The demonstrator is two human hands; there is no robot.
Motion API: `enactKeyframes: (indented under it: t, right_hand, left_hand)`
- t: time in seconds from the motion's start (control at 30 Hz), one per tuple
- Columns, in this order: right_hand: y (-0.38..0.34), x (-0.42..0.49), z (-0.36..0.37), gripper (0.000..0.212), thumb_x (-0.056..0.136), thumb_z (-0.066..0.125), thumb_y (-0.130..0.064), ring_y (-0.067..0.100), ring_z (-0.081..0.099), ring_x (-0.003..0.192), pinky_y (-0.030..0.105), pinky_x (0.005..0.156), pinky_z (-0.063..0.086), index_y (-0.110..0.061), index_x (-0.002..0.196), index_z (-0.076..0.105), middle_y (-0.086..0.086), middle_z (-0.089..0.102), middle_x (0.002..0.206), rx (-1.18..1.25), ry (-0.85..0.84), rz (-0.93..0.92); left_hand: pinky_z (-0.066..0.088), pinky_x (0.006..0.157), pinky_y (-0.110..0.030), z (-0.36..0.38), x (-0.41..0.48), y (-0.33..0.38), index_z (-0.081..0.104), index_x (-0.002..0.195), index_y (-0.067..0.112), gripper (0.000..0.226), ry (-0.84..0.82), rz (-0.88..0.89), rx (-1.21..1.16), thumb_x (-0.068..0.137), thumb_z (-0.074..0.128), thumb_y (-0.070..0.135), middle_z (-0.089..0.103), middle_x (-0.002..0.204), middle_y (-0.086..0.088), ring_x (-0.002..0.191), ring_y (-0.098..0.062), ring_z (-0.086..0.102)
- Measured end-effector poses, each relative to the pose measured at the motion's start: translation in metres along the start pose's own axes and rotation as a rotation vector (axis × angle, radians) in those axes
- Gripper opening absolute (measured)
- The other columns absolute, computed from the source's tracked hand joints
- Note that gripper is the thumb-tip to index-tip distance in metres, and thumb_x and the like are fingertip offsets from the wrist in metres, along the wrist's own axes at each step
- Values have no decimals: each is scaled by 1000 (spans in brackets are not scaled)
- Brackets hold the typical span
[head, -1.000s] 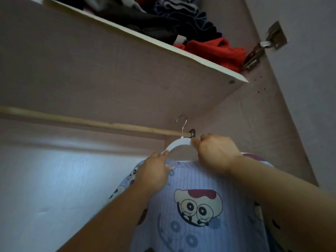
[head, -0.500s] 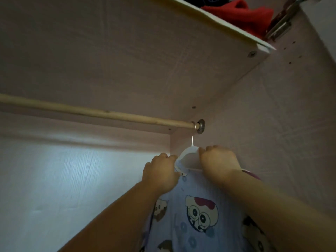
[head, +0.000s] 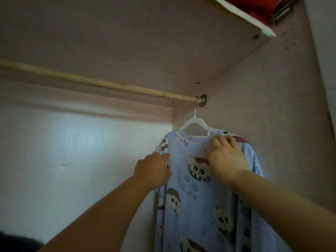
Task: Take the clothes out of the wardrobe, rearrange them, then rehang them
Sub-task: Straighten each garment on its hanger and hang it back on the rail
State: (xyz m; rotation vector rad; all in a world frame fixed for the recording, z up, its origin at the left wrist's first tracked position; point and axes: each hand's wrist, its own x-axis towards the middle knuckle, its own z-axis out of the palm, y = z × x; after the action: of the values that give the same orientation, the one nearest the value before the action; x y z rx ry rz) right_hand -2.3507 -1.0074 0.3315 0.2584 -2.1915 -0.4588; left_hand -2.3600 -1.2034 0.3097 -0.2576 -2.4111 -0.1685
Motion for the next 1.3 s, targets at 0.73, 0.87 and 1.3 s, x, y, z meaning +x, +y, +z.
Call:
enactKeyframes:
  t: [0.73,0.87,1.3]
  right_hand:
    - [-78,-381,-104,48,93,47,-43,19,44,122,26,102,35,-31,139,39,0,45,133,487,-585,76]
    - [-57,-456,-145,52,93,46,-45,18,40,126,25,105,31,-34,142,34,-2,40,139,481,-601,118]
    - [35,-712,-354,49,95,45,-44,13,39,126,24,105,30,-37,142,32,-10,40,139,388,-692,508]
  left_hand:
    - [40,98,-30,-24,-358,67,42,137,16,52,-664,75,-90,94,48,44,46,133,-5,119,-19,46]
    - [42,94,-30,-45,-424,110,42,137,20,52,-625,111,-136,92,49,46,47,129,-2,116,-18,48]
    - [37,102,-31,-147,-586,313,30,143,29,57,-623,465,-276,93,45,50,40,141,2,128,-19,41]
